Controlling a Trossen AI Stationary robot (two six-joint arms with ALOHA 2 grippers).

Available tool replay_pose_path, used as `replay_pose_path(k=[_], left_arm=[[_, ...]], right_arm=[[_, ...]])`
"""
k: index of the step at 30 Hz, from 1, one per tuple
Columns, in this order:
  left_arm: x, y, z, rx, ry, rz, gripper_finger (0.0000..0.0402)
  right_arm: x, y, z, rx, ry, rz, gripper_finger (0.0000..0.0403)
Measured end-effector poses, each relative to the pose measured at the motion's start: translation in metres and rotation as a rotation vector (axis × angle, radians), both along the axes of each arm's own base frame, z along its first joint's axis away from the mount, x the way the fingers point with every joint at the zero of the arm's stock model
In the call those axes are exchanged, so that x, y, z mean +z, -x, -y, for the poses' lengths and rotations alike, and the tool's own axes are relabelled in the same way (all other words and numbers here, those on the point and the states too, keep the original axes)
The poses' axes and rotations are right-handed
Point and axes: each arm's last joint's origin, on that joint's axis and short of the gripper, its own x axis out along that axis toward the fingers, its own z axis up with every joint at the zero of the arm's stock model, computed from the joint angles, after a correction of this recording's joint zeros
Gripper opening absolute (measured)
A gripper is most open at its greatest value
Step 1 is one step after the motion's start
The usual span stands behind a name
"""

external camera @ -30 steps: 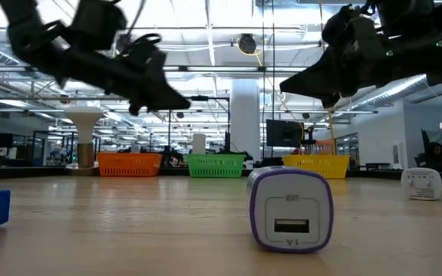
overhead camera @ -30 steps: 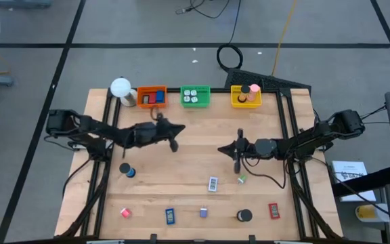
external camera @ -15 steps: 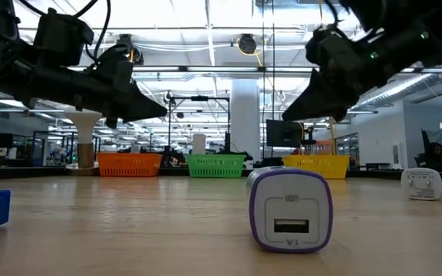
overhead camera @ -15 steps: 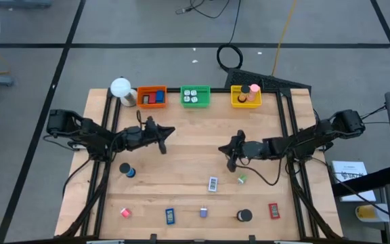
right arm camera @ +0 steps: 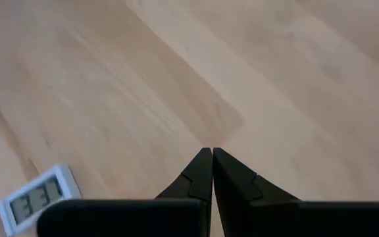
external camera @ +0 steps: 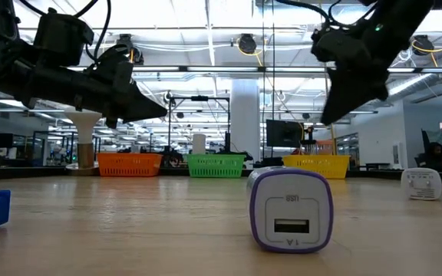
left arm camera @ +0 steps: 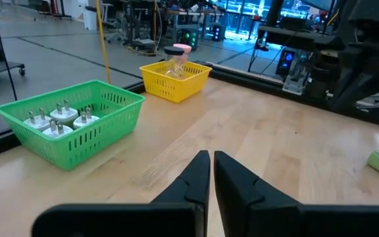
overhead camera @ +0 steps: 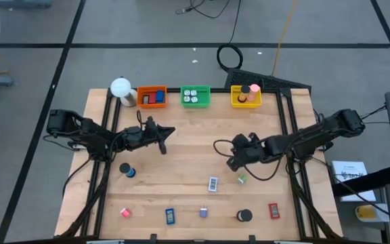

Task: Pick & Place Office items
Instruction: Put the white digital clock into the orange basket

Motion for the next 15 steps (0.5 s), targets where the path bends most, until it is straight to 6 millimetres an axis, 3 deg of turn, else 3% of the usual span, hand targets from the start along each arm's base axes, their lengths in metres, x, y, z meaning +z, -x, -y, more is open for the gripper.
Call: replay_pose_path(k=[9, 15], left_arm=[[0.0, 0.0, 0.0, 0.0, 0.0, -0.001, 0.0021], [0.0, 0.0, 0.0, 0.0, 0.0, -0.001, 0.0021]], right_arm=[[0.016, 0.023, -0.026, -0.198, -0.123, -0.109, 0.0004], [0.01, 0.037, -0.05, -0.265, -0.312, -0.238, 0.0004]])
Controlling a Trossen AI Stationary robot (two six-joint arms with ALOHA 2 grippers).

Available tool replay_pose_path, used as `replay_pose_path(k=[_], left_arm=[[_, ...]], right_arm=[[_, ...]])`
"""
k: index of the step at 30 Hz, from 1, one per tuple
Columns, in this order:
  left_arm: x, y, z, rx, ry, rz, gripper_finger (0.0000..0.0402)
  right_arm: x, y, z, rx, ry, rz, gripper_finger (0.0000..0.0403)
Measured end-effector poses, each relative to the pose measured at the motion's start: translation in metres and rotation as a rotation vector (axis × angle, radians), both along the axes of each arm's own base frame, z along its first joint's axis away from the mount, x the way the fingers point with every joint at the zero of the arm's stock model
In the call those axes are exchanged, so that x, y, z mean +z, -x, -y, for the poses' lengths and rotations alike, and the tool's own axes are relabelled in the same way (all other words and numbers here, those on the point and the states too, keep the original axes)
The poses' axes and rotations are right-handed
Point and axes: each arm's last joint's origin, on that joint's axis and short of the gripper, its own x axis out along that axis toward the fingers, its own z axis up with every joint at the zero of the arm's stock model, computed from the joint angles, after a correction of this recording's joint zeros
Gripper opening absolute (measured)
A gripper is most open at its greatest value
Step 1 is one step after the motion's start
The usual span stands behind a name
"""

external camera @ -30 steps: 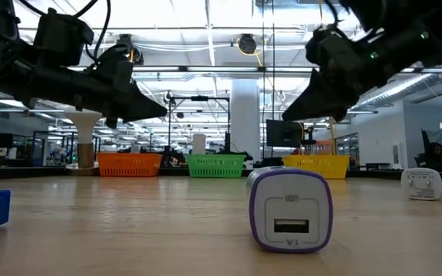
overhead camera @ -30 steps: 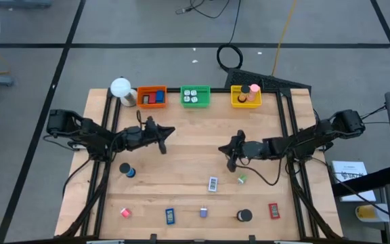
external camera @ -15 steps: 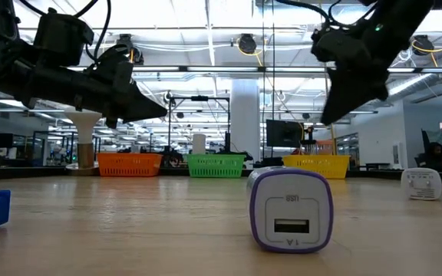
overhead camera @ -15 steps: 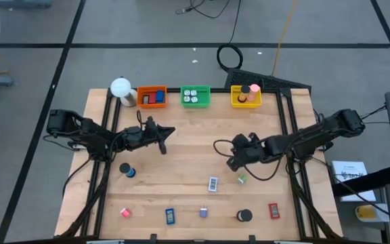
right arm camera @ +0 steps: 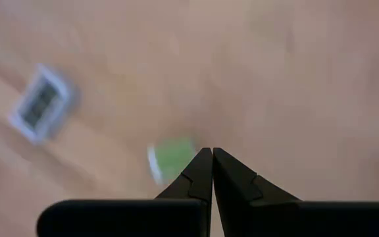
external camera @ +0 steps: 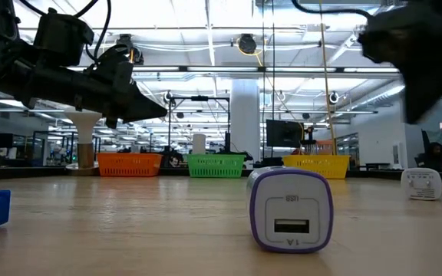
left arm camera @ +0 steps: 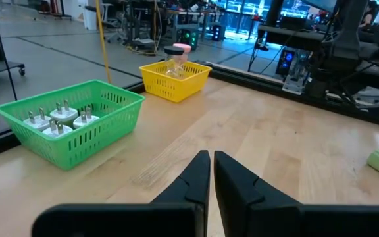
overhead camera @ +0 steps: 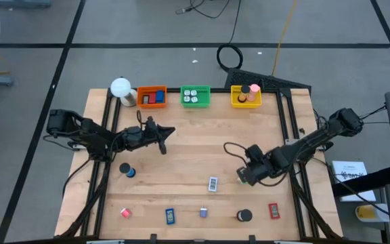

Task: Pick & Place Office items
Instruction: Put the white digital clock into the orange basket

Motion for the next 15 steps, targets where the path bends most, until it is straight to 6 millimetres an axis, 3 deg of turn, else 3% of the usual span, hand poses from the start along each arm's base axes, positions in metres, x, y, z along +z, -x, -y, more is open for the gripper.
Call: replay_pose_path(k=[9, 15], left_arm=[[0.0, 0.0, 0.0, 0.0, 0.0, 0.0, 0.0021], [0.0, 0.0, 0.0, 0.0, 0.0, 0.001, 0.0021]], right_arm=[[-0.024, 0.006, -0.035, -0.052, -0.107, -0.175, 0.0004], [-0.013, -0.01, -0.043, -0.026, -0.119, -0.139, 0.0004]])
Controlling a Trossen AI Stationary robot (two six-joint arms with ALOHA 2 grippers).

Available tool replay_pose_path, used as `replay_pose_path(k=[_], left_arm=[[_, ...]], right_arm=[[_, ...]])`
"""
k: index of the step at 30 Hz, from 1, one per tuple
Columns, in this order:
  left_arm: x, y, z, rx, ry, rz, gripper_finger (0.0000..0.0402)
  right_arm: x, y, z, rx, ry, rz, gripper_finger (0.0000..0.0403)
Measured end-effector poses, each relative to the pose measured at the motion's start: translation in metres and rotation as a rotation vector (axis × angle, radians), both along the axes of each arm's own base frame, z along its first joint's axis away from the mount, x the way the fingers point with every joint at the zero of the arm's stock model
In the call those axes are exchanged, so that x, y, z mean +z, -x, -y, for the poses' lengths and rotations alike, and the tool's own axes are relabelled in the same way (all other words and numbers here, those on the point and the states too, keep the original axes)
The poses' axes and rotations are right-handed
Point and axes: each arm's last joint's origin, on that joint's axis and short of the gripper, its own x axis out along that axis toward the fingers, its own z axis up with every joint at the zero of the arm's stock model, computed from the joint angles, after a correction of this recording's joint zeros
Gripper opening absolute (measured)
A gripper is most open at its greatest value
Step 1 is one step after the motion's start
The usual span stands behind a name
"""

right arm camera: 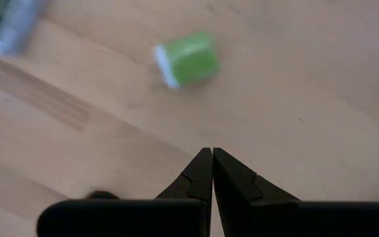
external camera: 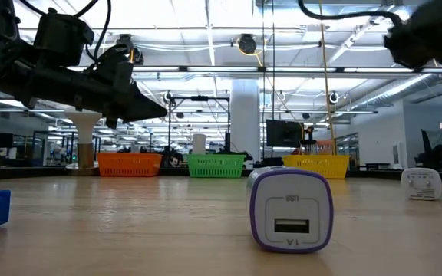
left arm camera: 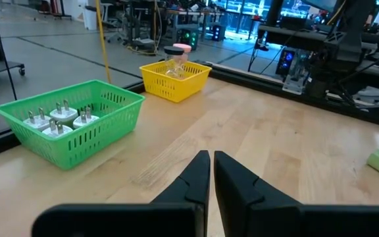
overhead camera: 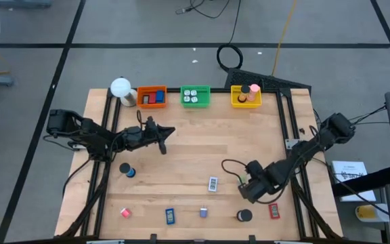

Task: Pick & Place Office items
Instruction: Put the white digital clock into the orange basket

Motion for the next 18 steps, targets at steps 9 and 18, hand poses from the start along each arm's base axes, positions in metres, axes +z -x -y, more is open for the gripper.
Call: replay_pose_path(k=[9, 18], left_arm=[[0.0, 0.0, 0.0, -0.001, 0.0, 0.0, 0.0021], [0.0, 0.0, 0.0, -0.001, 0.0, 0.0, 0.0021]], right_arm=[[-0.008, -0.062, 0.008, 0.152, -0.02, -0.022, 0.0004], [-0.01, -0.109, 0.027, 0.463, 0.02, -0.005, 0.0044]])
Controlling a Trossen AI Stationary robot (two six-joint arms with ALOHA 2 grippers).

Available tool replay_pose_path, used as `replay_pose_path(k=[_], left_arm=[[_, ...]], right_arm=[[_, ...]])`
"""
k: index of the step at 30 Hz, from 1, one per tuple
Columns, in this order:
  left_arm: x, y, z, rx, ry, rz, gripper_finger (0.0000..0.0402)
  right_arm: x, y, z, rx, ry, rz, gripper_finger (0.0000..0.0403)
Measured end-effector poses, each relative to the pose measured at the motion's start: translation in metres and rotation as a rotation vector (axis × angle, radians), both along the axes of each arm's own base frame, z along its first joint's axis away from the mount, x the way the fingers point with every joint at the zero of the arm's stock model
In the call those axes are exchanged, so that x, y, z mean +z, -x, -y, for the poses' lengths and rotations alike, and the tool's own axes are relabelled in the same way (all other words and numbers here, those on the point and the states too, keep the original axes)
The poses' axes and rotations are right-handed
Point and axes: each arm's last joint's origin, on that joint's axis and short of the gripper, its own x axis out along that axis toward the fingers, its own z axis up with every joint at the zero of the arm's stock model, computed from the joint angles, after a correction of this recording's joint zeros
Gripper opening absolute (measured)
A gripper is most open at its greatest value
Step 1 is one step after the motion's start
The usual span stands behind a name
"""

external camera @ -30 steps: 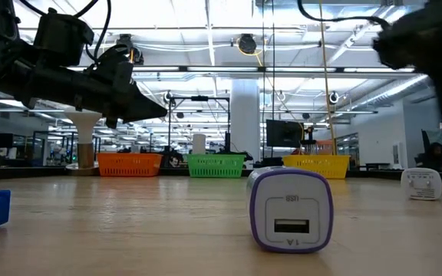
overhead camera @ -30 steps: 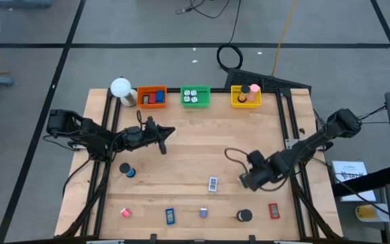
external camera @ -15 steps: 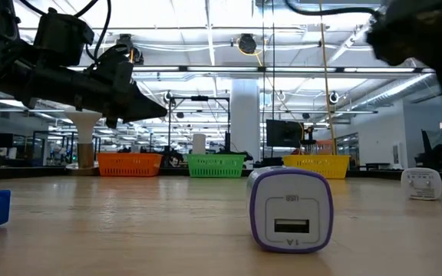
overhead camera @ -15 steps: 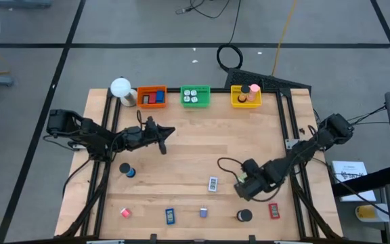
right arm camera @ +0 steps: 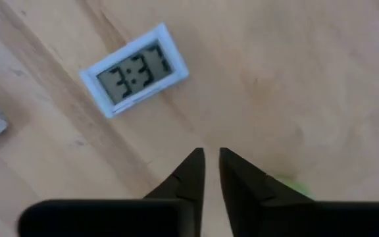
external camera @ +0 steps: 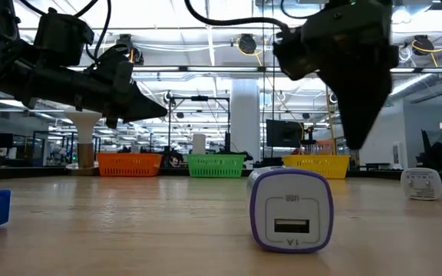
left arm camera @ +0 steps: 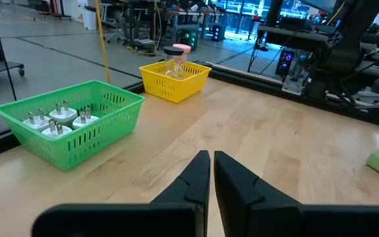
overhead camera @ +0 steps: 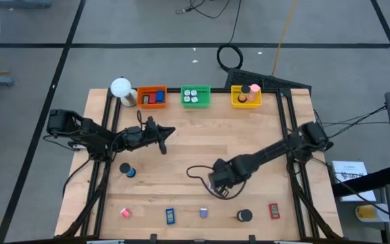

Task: Pick & Place Office items
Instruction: Put the white digital clock into the orange basket

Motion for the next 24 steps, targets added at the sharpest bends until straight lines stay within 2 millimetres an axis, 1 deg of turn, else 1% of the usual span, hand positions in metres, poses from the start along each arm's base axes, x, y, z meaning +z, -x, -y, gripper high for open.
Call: replay_pose_path(k=[3, 5, 13, 19, 24], left_arm=[[0.0, 0.0, 0.0, 0.0, 0.0, 0.0, 0.0021], [0.0, 0.0, 0.0, 0.0, 0.0, 0.0, 0.0021], [0.0, 0.0, 0.0, 0.0, 0.0, 0.0, 0.0021], [0.0, 0.0, 0.0, 0.0, 0.0, 0.0, 0.0021], [0.0, 0.0, 0.0, 0.0, 0.0, 0.0, 0.0021]], right_arm=[[0.0, -0.004, 0.01, 0.116, 0.013, 0.009, 0.0078], [0.0, -0.006, 0.014, 0.229, 0.026, 0.014, 0.0103], [0.001, -0.011, 0.015, 0.802, 0.095, 0.069, 0.0191], [0.001, -0.014, 0.015, 1.117, 0.15, 0.103, 0.0237], [0.002, -0.017, 0.012, 1.299, 0.21, 0.128, 0.0266]])
